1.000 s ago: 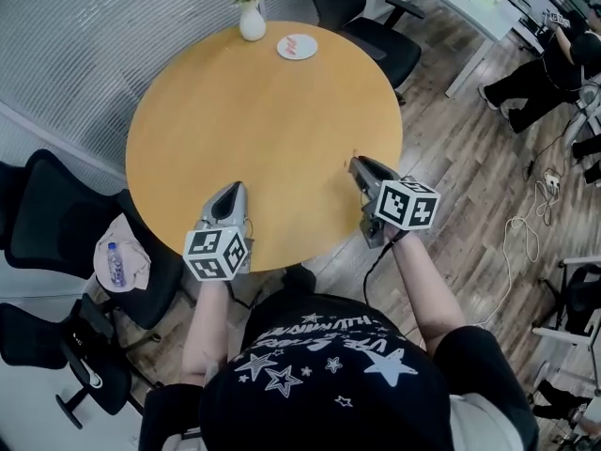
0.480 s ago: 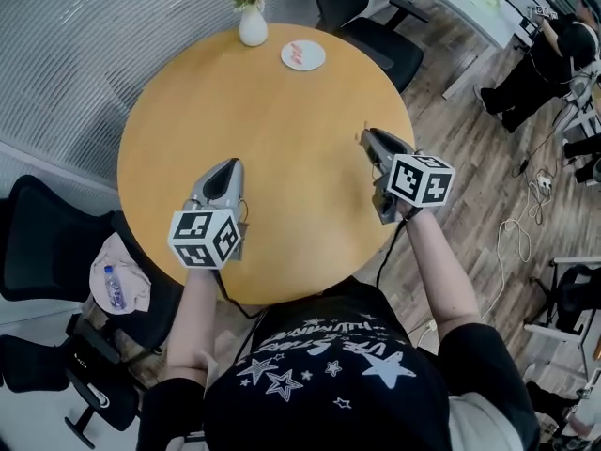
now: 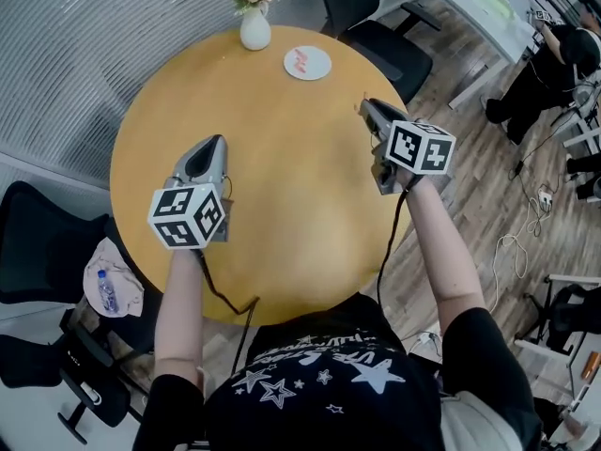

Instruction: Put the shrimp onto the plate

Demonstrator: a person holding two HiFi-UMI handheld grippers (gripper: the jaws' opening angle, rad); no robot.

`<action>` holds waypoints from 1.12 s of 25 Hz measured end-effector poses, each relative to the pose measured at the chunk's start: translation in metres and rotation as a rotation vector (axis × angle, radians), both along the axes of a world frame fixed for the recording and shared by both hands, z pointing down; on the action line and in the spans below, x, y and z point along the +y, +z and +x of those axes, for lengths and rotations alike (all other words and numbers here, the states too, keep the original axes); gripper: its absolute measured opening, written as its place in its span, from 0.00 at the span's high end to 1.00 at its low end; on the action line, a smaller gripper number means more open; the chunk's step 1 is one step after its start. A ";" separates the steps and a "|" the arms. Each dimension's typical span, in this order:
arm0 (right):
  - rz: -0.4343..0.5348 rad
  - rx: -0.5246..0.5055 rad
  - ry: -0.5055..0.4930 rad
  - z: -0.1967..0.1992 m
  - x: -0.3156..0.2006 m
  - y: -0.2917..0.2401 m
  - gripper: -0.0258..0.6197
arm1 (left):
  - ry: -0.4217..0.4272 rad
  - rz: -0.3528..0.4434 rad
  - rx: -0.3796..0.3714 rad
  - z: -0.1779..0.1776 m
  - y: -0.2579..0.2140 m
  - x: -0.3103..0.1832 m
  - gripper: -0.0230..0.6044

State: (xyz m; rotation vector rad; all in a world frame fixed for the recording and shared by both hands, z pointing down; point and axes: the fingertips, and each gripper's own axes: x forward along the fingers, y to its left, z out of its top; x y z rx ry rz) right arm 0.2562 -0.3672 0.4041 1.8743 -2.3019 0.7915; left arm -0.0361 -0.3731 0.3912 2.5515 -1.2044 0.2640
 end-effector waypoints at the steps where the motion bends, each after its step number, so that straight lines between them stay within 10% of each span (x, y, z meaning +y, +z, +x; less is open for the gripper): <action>1: 0.000 0.000 -0.009 0.003 -0.012 0.001 0.86 | -0.009 -0.002 -0.006 0.004 0.002 -0.008 0.96; 28: -0.188 0.130 -0.225 0.041 -0.255 0.155 0.86 | -0.128 -0.167 -0.093 0.082 0.122 -0.139 0.96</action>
